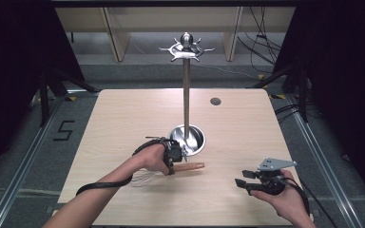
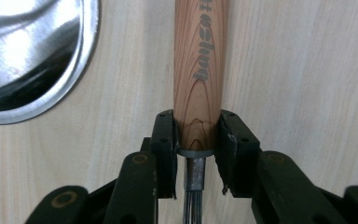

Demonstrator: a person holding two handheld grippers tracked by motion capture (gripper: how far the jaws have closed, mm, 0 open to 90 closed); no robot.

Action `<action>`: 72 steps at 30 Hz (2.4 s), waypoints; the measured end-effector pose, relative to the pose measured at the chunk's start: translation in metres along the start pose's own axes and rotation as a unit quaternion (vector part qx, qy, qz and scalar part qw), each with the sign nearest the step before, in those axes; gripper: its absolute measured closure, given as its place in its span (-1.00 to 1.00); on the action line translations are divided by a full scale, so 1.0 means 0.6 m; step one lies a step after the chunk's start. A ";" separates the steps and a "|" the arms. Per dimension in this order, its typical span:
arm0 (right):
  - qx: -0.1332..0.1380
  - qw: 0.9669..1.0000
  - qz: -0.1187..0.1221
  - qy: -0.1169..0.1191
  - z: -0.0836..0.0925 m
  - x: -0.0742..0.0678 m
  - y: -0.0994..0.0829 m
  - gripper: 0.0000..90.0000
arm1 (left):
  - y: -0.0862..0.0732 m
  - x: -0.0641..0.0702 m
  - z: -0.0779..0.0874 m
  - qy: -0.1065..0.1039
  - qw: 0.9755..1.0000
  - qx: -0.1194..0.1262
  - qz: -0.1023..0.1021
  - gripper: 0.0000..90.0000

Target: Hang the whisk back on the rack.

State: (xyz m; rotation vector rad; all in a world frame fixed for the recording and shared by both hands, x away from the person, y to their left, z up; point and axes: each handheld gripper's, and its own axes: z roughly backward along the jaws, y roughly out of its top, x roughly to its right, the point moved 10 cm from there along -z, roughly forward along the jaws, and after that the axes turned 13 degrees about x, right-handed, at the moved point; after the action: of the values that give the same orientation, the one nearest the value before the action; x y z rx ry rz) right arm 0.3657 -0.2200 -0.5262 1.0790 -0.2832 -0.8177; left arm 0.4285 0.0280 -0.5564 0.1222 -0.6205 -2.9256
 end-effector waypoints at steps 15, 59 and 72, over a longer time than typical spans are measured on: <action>-0.005 1.000 -0.015 -0.001 -0.001 -0.004 -0.003 0.12 | 0.014 -0.032 0.067 0.068 0.986 0.123 0.094 0.54; -0.005 1.000 -0.016 -0.006 -0.001 -0.004 -0.002 0.11 | 0.012 -0.045 0.179 0.147 0.920 0.298 0.207 0.54; -0.001 1.000 -0.001 -0.004 -0.002 0.000 -0.001 0.11 | 0.011 -0.047 0.210 0.160 0.909 0.317 0.218 0.54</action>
State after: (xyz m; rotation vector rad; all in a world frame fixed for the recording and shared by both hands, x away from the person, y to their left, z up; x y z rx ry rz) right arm 0.3662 -0.2193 -0.5275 1.0738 -0.2871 -0.8241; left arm 0.4435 0.0763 -0.4374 0.4565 -1.3112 -2.1181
